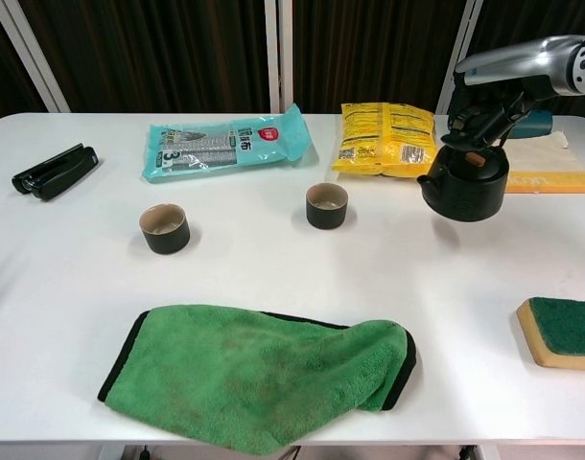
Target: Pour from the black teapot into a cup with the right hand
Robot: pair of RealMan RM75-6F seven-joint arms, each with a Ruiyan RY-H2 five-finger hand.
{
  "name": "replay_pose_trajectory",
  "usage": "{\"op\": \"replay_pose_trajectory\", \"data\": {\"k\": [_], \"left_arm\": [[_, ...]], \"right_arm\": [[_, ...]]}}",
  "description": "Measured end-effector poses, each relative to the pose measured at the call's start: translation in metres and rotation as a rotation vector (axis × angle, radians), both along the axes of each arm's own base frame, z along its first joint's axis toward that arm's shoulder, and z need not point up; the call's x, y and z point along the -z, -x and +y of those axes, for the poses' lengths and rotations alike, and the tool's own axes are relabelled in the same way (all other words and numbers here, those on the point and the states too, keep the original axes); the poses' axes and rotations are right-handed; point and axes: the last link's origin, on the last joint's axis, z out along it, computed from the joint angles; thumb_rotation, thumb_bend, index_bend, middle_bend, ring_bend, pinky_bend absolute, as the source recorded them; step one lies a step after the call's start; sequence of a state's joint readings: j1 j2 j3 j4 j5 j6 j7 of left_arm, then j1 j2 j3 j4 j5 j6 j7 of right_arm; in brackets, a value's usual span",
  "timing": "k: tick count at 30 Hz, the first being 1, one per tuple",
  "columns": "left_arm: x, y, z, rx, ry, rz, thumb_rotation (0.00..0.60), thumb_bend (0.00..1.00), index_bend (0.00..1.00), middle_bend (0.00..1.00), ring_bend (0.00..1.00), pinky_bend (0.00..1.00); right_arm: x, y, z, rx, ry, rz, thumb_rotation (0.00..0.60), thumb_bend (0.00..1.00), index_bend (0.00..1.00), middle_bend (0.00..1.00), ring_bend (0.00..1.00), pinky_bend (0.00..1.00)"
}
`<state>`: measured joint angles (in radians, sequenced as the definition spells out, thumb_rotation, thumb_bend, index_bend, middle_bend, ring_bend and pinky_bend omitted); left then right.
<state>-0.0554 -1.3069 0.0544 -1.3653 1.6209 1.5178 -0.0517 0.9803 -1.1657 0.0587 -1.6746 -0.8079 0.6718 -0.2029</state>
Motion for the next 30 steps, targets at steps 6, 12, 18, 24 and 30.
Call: {"op": "replay_pose_trajectory", "data": {"k": [6,12,18,24,30], "left_arm": [[0.000,0.001,0.000,-0.002,-0.001,-0.002,0.600,0.13,0.21,0.09,0.07,0.23],[0.000,0.002,0.000,-0.002,-0.002,-0.002,0.600,0.13,0.21,0.09,0.07,0.23],[0.000,0.002,0.000,-0.004,-0.001,-0.004,0.600,0.13,0.21,0.09,0.07,0.23],[0.001,0.003,0.000,-0.005,0.001,-0.005,0.600,0.13,0.21,0.09,0.07,0.23],[-0.001,0.003,0.000,-0.005,-0.003,-0.004,0.600,0.13,0.21,0.09,0.07,0.23]], "right_arm": [[0.001,0.001,0.000,0.003,-0.002,0.006,0.514,0.61,1.00,1.00,0.96,0.49],[0.002,0.001,-0.001,0.007,0.001,0.009,0.515,0.61,1.00,1.00,0.96,0.53],[0.002,0.001,-0.002,0.008,0.003,0.009,0.525,0.62,1.00,1.00,0.96,0.54],[0.003,-0.003,-0.005,-0.006,0.008,0.014,0.533,0.62,1.00,1.00,0.97,0.54],[0.011,-0.015,-0.012,-0.048,0.013,0.027,0.535,0.62,1.00,1.00,0.97,0.54]]}}
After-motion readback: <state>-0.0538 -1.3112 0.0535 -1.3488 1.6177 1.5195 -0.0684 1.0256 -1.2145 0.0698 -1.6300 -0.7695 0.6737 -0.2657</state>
